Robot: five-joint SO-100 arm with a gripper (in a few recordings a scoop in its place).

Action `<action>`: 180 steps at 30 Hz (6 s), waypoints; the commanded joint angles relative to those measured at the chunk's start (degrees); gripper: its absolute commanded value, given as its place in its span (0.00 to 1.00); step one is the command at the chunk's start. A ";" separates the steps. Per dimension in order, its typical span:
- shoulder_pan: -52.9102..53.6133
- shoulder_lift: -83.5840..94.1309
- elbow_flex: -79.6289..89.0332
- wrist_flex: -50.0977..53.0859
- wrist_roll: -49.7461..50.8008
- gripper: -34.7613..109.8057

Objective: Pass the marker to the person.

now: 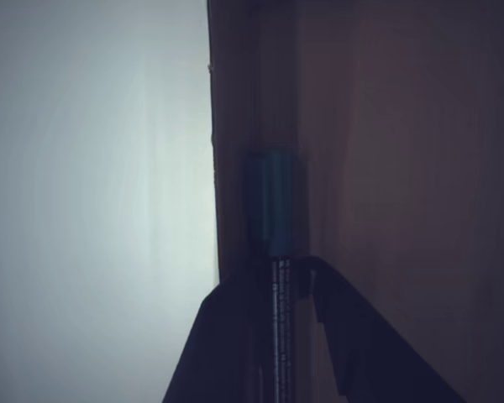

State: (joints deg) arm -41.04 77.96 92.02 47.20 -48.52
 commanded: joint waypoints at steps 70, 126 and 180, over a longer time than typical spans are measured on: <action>-1.85 -13.45 -13.97 -4.75 -8.70 0.32; -2.81 -14.06 -10.99 -5.45 -10.11 0.33; -25.22 20.13 -28.12 14.77 -1.85 0.21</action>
State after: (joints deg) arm -63.37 98.09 66.97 61.26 -49.48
